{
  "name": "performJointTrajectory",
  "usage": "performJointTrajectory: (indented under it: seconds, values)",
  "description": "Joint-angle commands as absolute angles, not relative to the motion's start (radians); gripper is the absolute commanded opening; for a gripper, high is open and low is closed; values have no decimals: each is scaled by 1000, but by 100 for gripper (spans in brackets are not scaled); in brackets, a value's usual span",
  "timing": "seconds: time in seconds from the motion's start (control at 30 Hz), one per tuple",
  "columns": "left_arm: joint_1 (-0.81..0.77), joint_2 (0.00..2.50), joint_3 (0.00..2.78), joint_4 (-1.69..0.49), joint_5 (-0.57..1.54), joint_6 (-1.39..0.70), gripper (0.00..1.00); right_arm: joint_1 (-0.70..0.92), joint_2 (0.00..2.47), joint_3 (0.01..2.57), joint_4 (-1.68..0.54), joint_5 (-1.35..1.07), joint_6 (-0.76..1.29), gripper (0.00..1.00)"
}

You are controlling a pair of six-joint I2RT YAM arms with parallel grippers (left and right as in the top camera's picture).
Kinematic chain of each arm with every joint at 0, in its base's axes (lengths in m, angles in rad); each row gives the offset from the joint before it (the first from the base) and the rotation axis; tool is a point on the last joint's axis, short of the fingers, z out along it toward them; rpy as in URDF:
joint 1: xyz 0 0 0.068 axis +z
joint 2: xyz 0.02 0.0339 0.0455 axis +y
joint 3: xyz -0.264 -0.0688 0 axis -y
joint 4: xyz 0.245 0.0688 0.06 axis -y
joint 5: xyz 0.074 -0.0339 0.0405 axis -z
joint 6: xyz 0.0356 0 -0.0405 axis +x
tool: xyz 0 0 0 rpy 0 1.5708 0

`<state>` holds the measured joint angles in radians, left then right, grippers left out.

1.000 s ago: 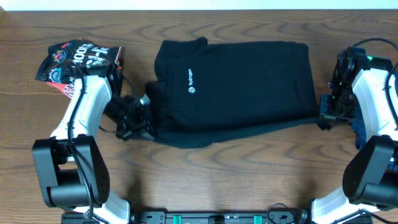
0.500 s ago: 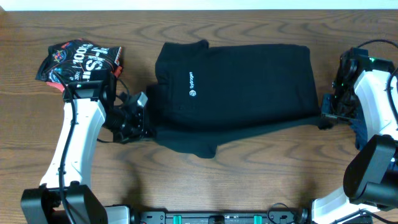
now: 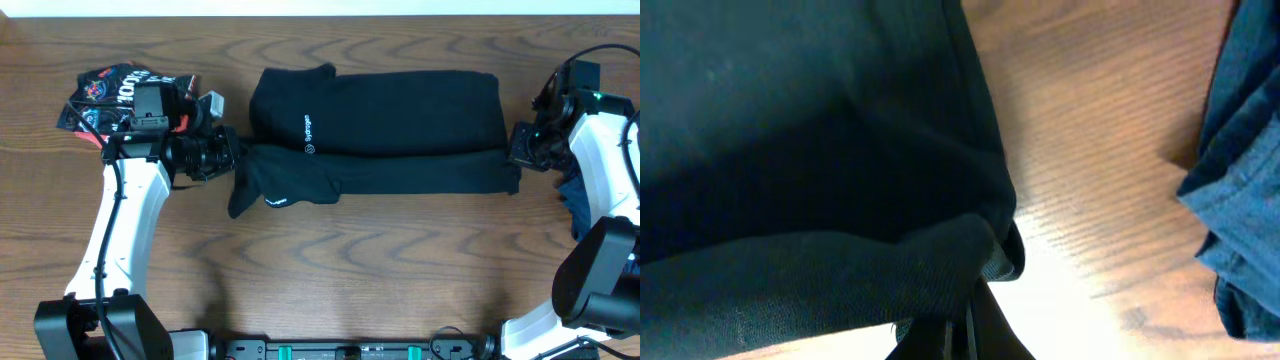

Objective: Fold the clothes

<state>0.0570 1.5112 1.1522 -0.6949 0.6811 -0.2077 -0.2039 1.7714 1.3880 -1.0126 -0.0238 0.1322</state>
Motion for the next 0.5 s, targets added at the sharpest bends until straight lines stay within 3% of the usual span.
performJointTrajectory:
  seconds: [0.0,0.47]
  values:
    - [60,1519,1156,-673,681,-250,6,-181,1769,1386,-997,-34,115,1]
    - [54,1628,1156,-607,636,-264,6,-169,1769,1342,-933,-34,115,1]
